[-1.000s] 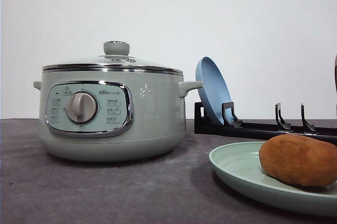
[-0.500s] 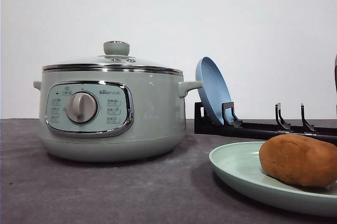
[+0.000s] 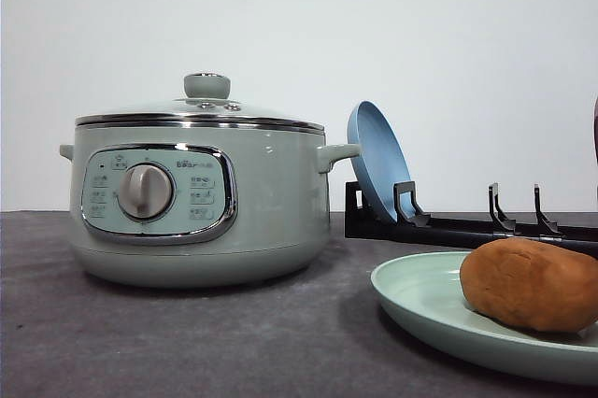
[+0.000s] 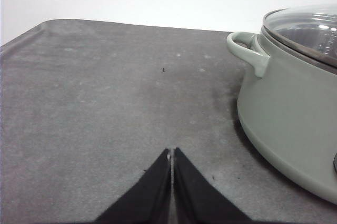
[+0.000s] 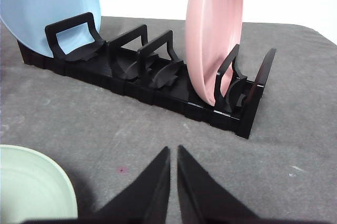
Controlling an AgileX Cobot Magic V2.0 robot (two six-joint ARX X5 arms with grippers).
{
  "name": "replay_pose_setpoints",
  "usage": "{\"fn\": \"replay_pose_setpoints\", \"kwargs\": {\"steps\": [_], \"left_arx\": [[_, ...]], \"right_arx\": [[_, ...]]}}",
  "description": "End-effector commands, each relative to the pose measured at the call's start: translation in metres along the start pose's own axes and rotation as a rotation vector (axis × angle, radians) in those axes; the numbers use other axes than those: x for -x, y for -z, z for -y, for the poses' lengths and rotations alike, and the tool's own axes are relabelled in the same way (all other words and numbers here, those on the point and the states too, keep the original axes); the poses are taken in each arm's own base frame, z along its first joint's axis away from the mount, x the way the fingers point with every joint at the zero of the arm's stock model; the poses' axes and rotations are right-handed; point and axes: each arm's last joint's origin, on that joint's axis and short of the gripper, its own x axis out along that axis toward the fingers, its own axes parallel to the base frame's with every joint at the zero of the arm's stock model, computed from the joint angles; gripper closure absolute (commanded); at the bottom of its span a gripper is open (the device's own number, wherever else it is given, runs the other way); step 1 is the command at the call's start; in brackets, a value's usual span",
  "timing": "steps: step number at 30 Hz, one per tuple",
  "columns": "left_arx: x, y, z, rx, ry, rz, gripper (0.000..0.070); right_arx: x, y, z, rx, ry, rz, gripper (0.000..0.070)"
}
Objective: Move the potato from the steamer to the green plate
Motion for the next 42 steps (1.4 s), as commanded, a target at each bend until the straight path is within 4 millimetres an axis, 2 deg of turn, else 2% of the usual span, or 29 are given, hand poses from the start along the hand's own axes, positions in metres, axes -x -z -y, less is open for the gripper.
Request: {"fn": "replay_pose_setpoints", "kwargs": {"steps": [1,42], "left_arx": [[-0.002,0.0073,-0.0006,-0.005,-0.006,-0.026,0.07],[-0.002,0.0073,-0.0006,-0.005,-0.006,-0.026,0.07]], "right_arx": [[-0.001,0.0026,0.0002,0.006,0.002,0.0,0.0688],[-0.001,0.0007,0.0003,0.007,0.003,0.019,0.0688]]}}
